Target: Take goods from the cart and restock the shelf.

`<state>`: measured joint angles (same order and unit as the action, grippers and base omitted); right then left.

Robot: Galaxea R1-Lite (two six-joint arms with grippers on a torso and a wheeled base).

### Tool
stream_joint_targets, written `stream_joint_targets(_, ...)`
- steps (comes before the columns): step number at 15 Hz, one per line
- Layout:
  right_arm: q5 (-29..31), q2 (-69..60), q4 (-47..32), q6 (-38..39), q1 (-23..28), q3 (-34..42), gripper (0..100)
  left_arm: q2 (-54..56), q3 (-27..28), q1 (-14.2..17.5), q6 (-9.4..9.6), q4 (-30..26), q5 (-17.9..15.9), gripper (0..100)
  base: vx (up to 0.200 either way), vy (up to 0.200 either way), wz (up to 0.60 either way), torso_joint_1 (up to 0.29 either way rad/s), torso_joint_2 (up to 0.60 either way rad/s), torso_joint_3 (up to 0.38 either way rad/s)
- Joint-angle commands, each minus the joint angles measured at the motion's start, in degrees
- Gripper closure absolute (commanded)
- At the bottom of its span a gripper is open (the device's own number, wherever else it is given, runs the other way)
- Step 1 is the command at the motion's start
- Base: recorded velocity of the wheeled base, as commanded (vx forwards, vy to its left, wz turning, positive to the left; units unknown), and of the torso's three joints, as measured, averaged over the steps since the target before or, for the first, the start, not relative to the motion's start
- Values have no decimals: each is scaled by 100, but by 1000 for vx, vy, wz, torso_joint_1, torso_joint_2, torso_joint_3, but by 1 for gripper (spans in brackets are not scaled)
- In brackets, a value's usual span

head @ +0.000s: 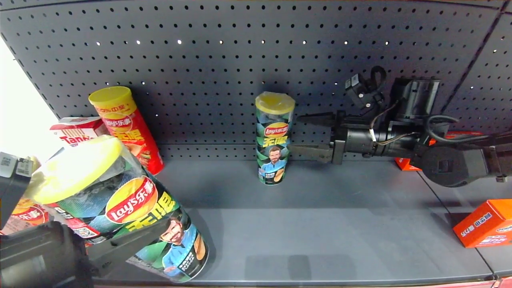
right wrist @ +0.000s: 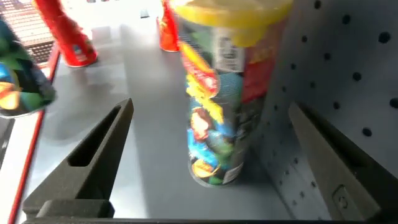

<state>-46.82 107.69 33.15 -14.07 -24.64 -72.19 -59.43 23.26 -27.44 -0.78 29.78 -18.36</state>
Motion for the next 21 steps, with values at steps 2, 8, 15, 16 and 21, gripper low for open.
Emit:
stream_joint_targets(2, -11, 463, 8, 1, -15, -278, 0, -16, 21, 2, -1, 1, -1, 100, 0, 0, 0, 0, 0, 0)
stream_joint_targets(8, -160, 806, 192, 1, -103, -304, 0, -95, 30, 19, -10, 1, 8, 100, 0, 0, 0, 0, 0, 0)
stream_joint_targets(15, -187, 1219, 359, 9, -340, -401, 0, -95, 30, 134, -10, 19, 8, 100, 0, 0, 0, 0, 0, 0)
stream_joint_targets(16, -178, 1289, 359, 9, -358, -506, 0, -95, 30, 134, -10, 19, 8, 100, 0, 0, 0, 0, 0, 0)
stream_joint_targets(21, -125, 1641, 359, 18, -428, -981, 0, -95, 38, 134, -10, 19, 17, 100, 0, 0, 0, 0, 0, 0)
